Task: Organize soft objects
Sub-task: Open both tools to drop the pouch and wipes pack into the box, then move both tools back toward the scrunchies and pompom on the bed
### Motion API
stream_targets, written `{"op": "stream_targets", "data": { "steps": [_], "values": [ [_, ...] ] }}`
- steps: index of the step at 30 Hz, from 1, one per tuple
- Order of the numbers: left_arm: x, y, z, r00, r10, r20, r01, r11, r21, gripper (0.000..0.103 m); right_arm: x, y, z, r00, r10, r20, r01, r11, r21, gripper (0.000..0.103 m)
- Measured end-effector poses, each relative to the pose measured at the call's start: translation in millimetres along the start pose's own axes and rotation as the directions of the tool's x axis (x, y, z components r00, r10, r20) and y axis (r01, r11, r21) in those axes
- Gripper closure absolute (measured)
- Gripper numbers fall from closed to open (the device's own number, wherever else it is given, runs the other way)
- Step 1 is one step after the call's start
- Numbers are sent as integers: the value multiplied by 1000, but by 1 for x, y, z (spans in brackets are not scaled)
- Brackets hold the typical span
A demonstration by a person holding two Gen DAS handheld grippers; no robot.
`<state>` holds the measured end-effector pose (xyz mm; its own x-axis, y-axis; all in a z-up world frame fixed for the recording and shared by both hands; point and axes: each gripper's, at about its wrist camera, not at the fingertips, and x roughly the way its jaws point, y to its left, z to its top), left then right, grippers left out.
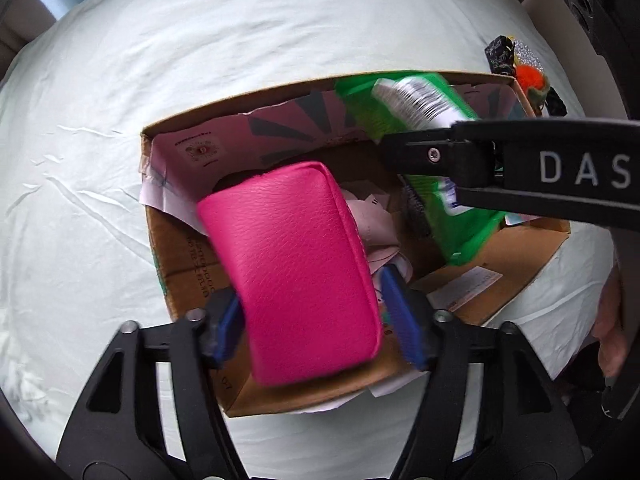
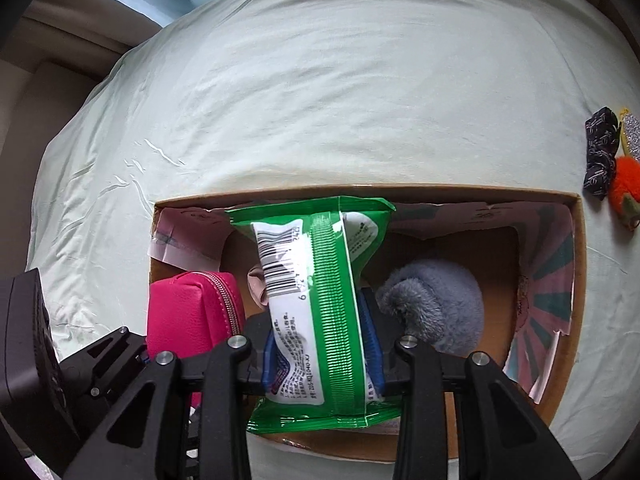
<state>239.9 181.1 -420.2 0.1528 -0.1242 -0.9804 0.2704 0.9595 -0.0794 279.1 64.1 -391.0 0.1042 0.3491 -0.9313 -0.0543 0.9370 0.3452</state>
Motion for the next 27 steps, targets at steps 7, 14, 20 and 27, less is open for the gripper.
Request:
{"op": "stream_targets", "data": {
  "steps": [7,14,20,27],
  "values": [
    [-10,0,-1,999,-33,17,34,999,-7,0,-10,-5,-2,998,-7,65,8,1000,-23,0],
    [-29,8,-5,998,-50,40,51,998,-22,0,-25,-9,-16,996,-23,90,24,1000,-14,0],
    [-56,4,-13,996,-41,85,42,999,-6,0,-47,2,-22,991,-35,130,40,999,-31,0],
    [-106,-2,-25,986,-46,158,46,999,7,0,-90,25,-41,979,-56,199,70,995,-68,0]
  ]
}}
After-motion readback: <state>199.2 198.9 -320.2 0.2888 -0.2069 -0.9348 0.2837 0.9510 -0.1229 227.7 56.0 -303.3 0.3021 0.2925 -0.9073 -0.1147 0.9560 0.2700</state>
